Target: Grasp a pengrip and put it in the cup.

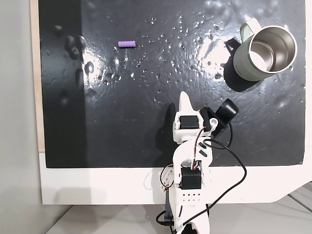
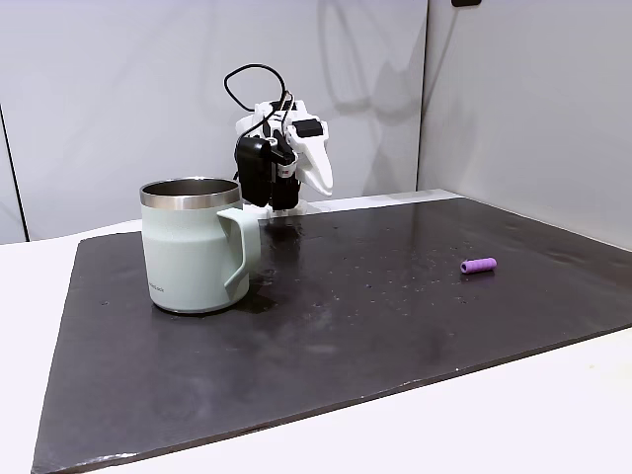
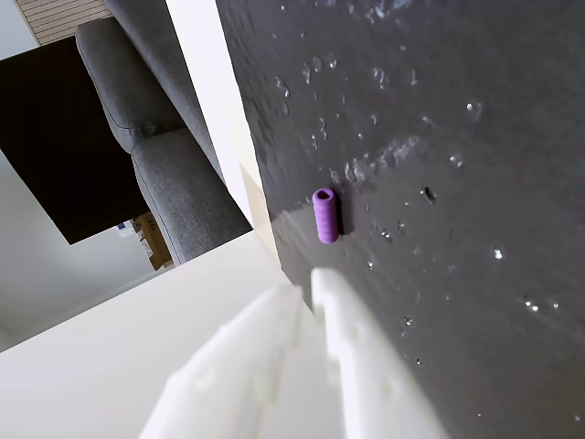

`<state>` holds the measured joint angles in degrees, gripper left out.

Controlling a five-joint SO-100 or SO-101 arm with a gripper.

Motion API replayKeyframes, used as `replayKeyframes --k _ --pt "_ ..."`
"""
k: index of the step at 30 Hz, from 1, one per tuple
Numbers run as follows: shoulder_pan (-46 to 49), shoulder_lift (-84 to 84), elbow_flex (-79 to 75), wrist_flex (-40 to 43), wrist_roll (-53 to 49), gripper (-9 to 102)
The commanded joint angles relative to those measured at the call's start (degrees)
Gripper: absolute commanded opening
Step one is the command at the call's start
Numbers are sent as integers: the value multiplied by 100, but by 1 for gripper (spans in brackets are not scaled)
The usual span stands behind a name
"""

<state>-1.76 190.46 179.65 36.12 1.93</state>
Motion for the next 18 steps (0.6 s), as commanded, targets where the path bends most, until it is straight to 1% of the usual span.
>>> replayKeyframes --k 1,15,18 --pt "-132 88 308 18 -9 0" --pt "-176 88 308 9 -53 0" --pt "-193 88 281 44 -193 0"
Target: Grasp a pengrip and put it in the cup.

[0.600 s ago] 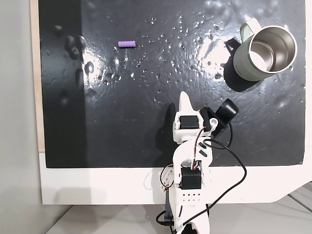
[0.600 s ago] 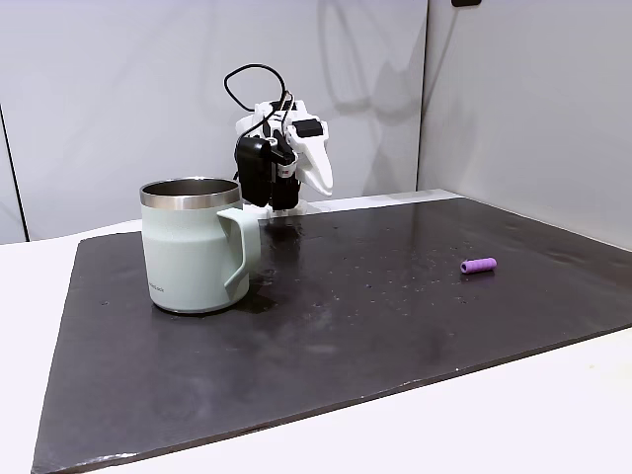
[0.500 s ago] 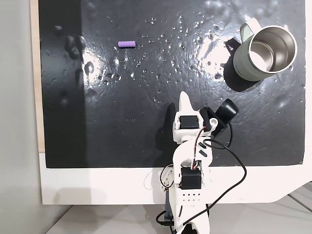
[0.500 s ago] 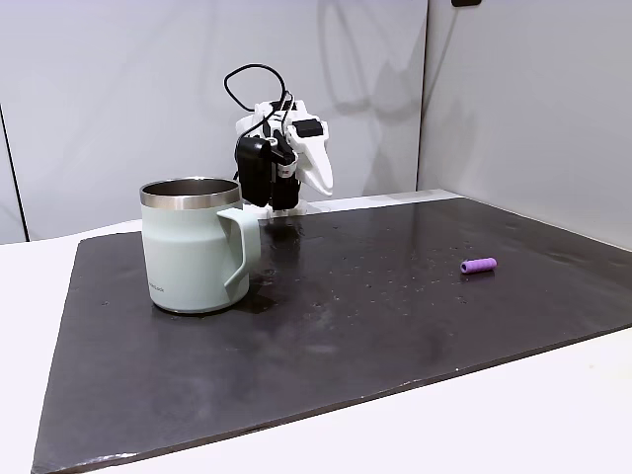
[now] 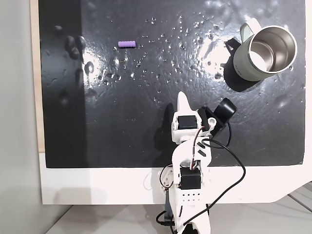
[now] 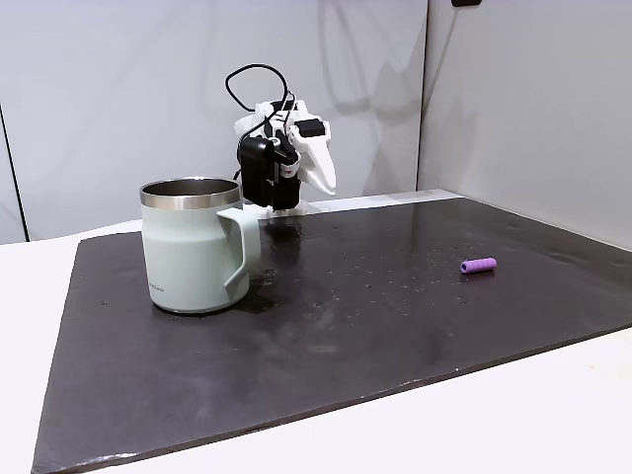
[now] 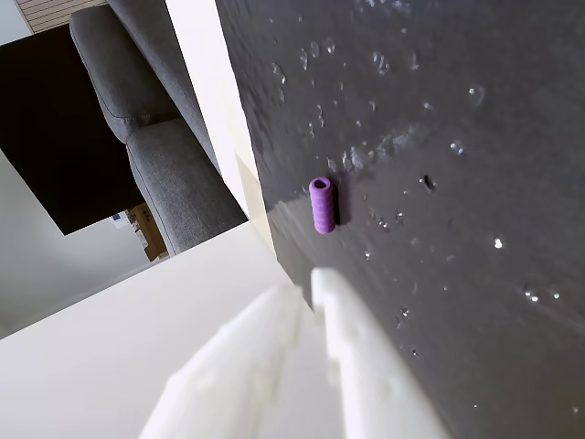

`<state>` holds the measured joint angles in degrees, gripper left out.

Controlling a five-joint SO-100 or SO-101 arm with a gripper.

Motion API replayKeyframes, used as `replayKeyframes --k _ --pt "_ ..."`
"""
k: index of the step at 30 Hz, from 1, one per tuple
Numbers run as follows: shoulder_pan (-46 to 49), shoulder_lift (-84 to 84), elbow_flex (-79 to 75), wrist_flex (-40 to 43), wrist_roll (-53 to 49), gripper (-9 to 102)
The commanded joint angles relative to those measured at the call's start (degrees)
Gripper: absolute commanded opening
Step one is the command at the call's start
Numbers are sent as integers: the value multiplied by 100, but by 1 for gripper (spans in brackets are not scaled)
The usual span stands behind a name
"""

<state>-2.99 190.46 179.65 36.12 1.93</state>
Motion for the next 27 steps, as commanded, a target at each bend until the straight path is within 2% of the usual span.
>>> replayKeyframes --k 1,6,12,19,24,27 --pt "-70 88 237 79 -237 0" --pt "-413 -193 -615 466 -229 1" --pt "-738 -2725 -3041 1187 536 11" --pt "-993 -4799 -4667 1837 1046 20" --pt "-1037 -6170 -5783 2215 1380 22" --pt "-1169 -7084 -6952 2707 1556 22"
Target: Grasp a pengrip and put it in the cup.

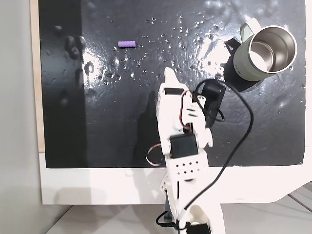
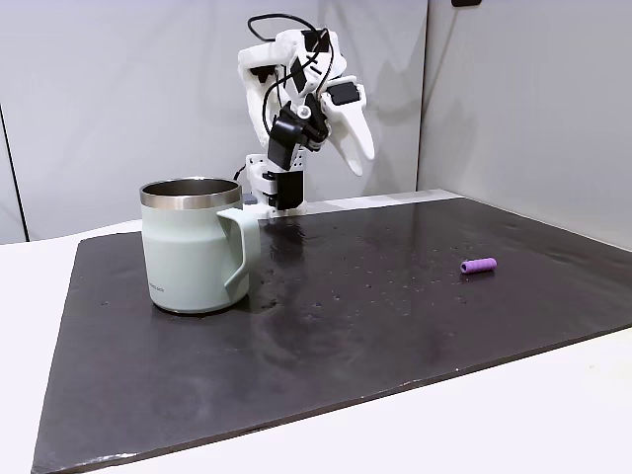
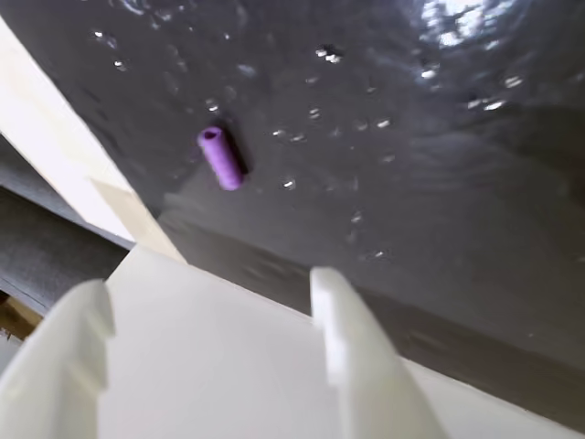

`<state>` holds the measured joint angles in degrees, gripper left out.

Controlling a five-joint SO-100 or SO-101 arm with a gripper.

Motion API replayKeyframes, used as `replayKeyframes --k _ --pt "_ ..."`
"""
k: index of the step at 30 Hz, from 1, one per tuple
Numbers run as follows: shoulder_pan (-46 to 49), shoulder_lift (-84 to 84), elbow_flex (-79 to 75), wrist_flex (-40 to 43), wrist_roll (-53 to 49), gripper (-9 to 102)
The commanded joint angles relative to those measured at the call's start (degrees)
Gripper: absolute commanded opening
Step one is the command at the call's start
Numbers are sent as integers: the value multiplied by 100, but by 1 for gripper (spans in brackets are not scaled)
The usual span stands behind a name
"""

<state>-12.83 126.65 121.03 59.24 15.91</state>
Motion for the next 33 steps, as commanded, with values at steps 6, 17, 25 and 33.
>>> replayKeyframes --k 6,17,25,33 --pt "-439 -2812 -4192 1960 677 22" --pt "-861 -5414 -6855 2338 958 22" --pt "-958 -6768 -8279 2338 879 22" --pt "-993 -7919 -9404 2373 729 22"
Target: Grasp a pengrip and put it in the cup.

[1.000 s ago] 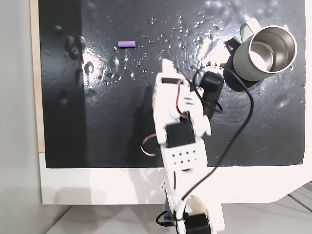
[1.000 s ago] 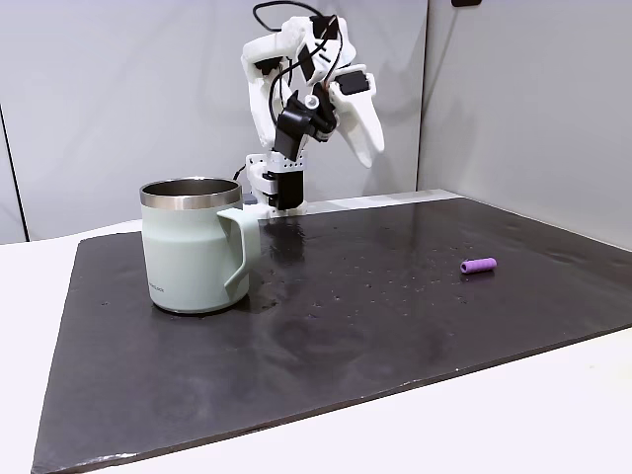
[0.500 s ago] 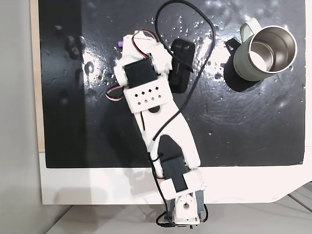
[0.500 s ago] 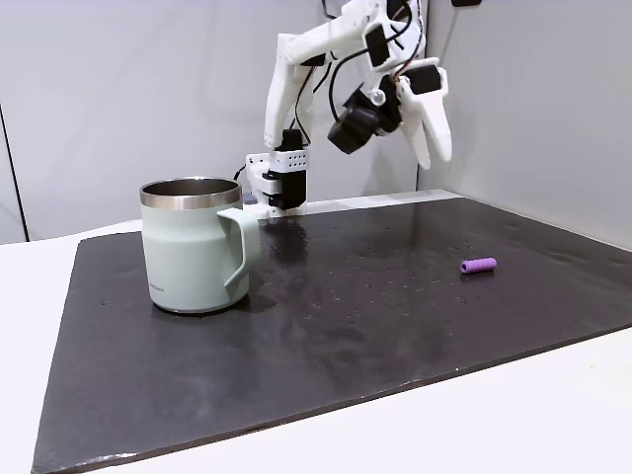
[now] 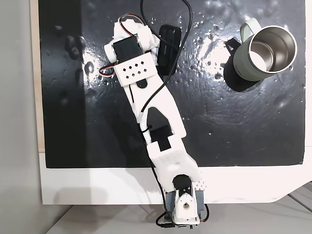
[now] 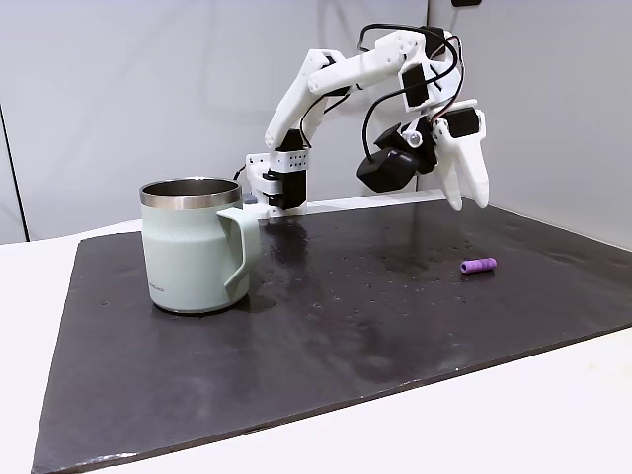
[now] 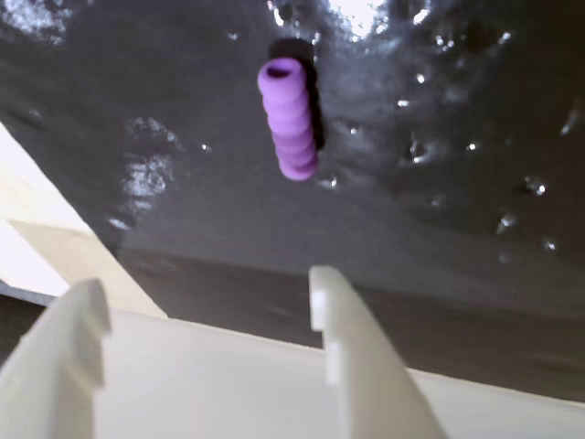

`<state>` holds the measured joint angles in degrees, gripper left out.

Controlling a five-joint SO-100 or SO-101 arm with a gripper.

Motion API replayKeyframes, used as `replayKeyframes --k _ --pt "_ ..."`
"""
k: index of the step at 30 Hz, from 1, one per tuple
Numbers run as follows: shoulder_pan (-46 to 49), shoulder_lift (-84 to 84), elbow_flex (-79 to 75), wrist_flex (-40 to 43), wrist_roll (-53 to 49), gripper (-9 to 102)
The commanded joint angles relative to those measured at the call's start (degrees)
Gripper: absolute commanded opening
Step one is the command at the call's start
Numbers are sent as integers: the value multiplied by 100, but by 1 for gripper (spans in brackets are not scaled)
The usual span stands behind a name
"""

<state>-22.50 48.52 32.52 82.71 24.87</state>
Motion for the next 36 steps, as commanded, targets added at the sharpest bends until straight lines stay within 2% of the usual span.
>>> replayKeyframes --k 1,16,24,28,36 --pt "-26 -237 -659 26 -185 22" --pt "-79 -2057 -2127 -132 -334 22" --pt "-158 -2417 -2250 -448 -360 20" --pt "-202 -2514 -2250 -519 -360 16" --pt "-272 -2654 -2285 -431 -360 0"
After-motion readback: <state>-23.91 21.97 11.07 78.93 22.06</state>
